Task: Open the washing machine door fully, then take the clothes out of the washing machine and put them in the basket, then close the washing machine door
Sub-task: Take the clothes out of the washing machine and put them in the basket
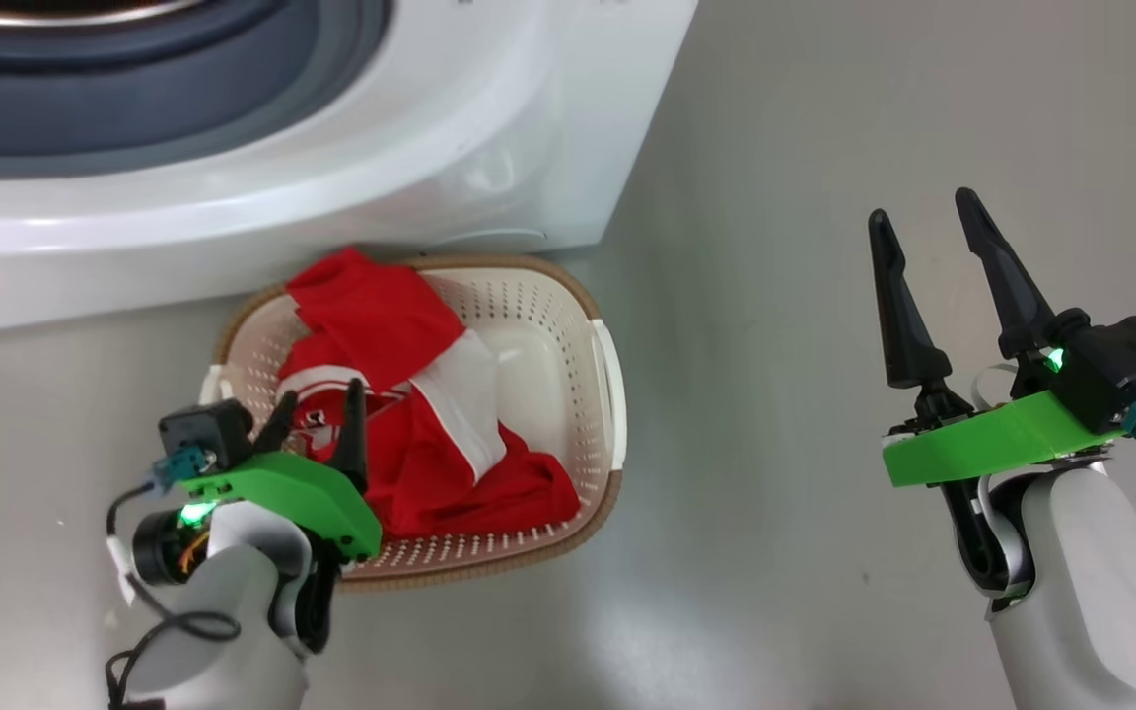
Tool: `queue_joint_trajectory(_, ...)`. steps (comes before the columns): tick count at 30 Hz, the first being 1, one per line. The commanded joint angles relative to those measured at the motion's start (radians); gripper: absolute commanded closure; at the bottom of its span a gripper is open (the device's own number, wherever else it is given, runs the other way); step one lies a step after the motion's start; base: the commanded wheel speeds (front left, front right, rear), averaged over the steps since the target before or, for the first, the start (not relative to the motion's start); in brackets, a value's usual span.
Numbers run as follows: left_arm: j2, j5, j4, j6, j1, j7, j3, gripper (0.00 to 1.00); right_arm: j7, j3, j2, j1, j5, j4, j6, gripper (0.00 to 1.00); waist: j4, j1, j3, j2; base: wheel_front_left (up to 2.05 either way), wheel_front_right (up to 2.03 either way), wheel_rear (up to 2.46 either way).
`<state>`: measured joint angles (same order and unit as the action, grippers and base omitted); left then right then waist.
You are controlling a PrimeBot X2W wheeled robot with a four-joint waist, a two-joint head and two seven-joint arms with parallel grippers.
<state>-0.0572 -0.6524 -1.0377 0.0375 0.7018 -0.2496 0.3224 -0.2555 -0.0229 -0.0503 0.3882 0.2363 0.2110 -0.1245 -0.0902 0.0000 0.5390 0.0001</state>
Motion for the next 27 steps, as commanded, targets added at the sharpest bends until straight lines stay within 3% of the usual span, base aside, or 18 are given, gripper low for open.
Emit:
queue_joint_trajectory(1,-0.035,0.033,0.058,-0.019,-0.048,-0.012,-0.043,0.0,-0.006,-0.014,0.0,-0.03,-0.013,-0.017,-0.006,0.0,0.026,0.0,-0.048,-0.0001,0.0,0.0,0.0)
queue_joint_trajectory(7,-0.03,0.146,0.295,-0.048,-0.159,-0.012,-0.156,0.0,-0.006,-0.005,0.0,-0.052,-0.028,-0.001,-0.006,0.0,0.044,0.0,-0.116,-0.0001,0.0,0.0,0.0)
queue_joint_trajectory(14,-0.008,0.245,0.52,-0.038,-0.268,-0.012,-0.262,0.0,-0.006,0.01,0.0,-0.066,-0.031,0.018,-0.006,0.0,0.057,0.0,-0.181,-0.0001,0.0,0.0,0.0)
queue_joint_trajectory(22,0.005,0.287,0.685,-0.013,-0.35,-0.012,-0.315,0.0,-0.006,0.017,0.0,-0.098,-0.035,0.021,-0.006,0.0,0.071,0.0,-0.254,-0.0001,0.0,0.0,0.0)
queue_joint_trajectory(27,0.007,0.295,0.759,-0.019,-0.4,-0.012,-0.318,0.0,-0.006,0.017,0.0,-0.117,-0.032,0.017,-0.006,0.0,0.071,0.0,-0.294,-0.0001,0.0,0.0,0.0)
